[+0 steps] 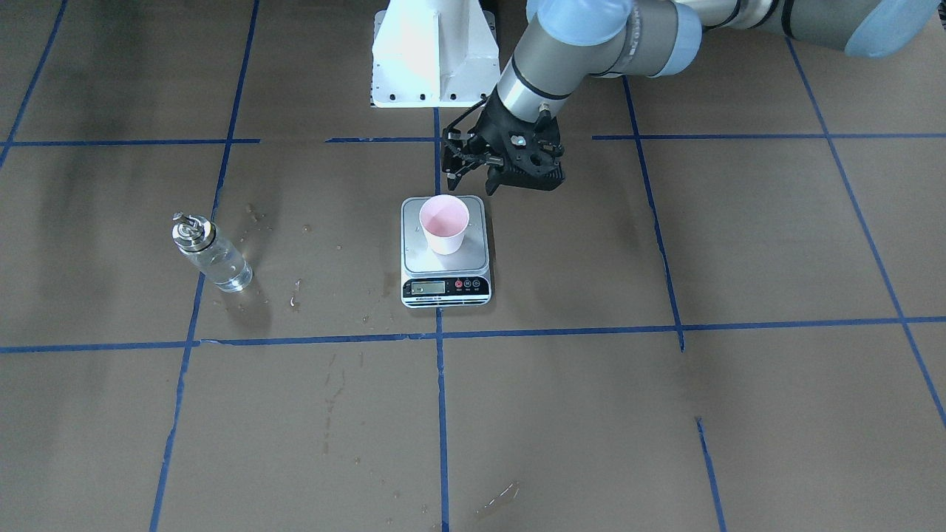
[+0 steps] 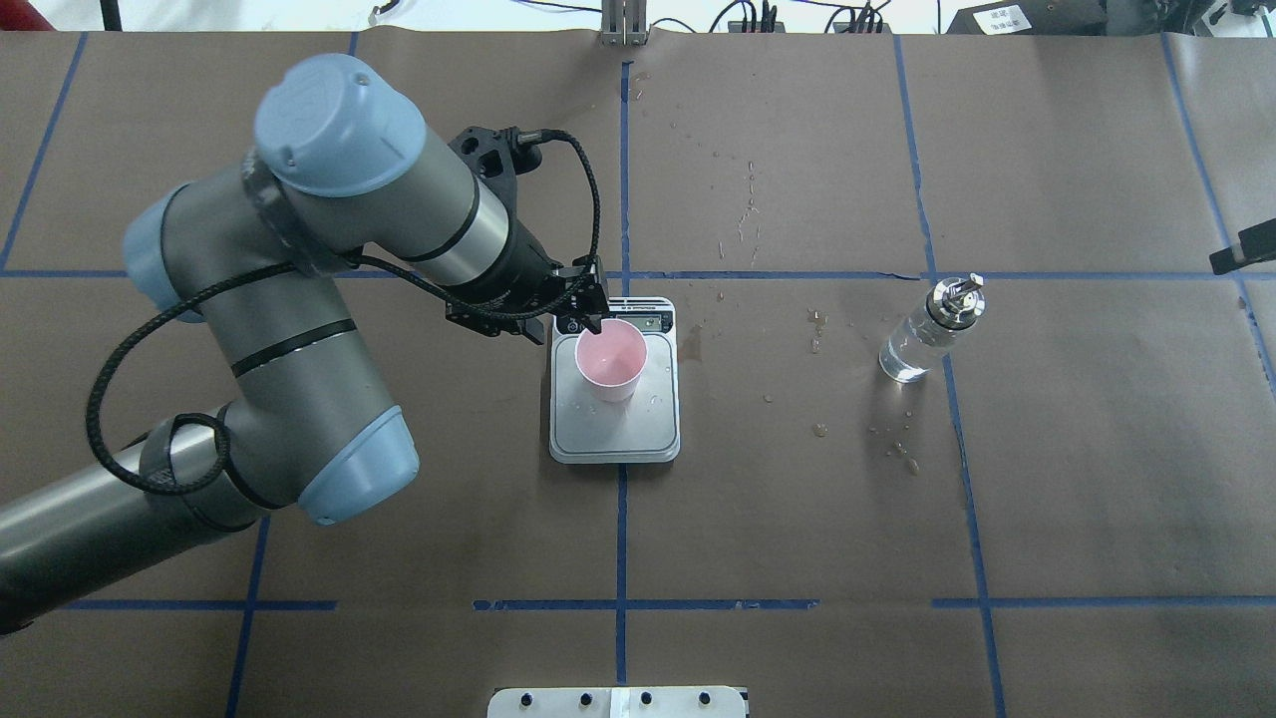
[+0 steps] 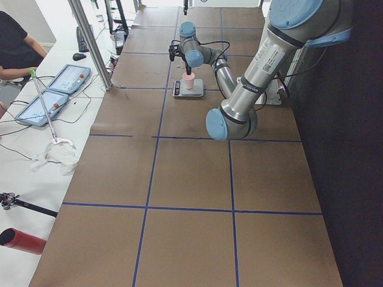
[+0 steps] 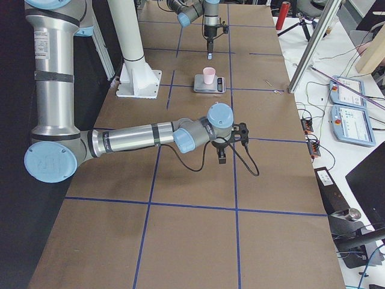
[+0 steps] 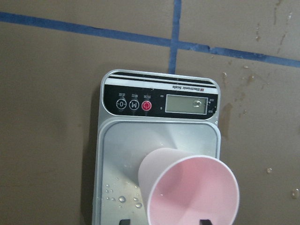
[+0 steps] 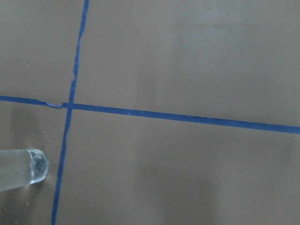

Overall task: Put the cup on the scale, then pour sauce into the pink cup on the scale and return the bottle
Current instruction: 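Withdraw the left gripper while the right gripper reaches toward the glass bottle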

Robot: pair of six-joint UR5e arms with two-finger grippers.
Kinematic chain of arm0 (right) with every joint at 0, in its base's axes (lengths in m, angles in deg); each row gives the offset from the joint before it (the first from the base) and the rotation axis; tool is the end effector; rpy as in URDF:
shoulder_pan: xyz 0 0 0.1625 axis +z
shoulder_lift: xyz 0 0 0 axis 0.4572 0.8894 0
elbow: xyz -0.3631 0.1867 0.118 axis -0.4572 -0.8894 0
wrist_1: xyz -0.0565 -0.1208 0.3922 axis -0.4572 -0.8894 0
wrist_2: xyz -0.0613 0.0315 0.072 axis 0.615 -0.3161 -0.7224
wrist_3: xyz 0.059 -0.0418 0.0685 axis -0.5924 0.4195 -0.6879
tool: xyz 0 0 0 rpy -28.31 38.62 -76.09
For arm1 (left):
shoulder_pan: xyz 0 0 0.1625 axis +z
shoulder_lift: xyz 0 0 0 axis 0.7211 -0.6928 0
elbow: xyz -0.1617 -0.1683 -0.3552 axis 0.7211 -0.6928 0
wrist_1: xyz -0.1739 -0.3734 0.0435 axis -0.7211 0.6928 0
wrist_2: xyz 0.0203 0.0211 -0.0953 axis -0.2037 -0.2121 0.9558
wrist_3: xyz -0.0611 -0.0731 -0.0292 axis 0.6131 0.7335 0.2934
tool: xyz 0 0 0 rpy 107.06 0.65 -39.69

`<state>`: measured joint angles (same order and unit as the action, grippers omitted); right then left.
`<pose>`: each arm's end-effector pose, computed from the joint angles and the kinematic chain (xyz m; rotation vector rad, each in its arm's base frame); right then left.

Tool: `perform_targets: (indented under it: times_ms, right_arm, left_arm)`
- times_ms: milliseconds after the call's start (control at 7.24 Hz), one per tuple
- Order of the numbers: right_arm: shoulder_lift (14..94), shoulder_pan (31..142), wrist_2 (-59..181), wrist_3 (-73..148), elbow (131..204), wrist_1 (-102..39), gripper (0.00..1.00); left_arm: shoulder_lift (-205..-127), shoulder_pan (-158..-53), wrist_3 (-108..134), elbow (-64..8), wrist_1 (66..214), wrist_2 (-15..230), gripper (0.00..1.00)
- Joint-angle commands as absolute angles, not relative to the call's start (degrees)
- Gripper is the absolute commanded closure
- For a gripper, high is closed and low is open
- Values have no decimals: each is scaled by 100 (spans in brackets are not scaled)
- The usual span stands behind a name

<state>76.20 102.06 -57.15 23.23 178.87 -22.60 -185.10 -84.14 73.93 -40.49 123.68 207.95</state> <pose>-0.0729 -0.4817 0.5023 0.1695 -1.0103 -0.0200 0.4444 -0.4498 0.1381 0.0175 1.1626 -0.0666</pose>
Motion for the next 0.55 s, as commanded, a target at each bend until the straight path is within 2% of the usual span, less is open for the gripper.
perform_targets:
  times_ms: [0,138,414]
  right_arm:
    - [7626,9160,-4857,-144,18289,-233,0]
    - [7695,8649,-4249,-1157,18577,302,0]
    - [8010,7945,-3308,-1360,19323,299,0]
  left_arm:
    - [-17855,-8674,7314,-4406,12761,20900,38]
    - [-17686,-8815,7043,-4485,12771,20900,38]
    - [-17527,-8948,7005,-4486,12771,20900,39]
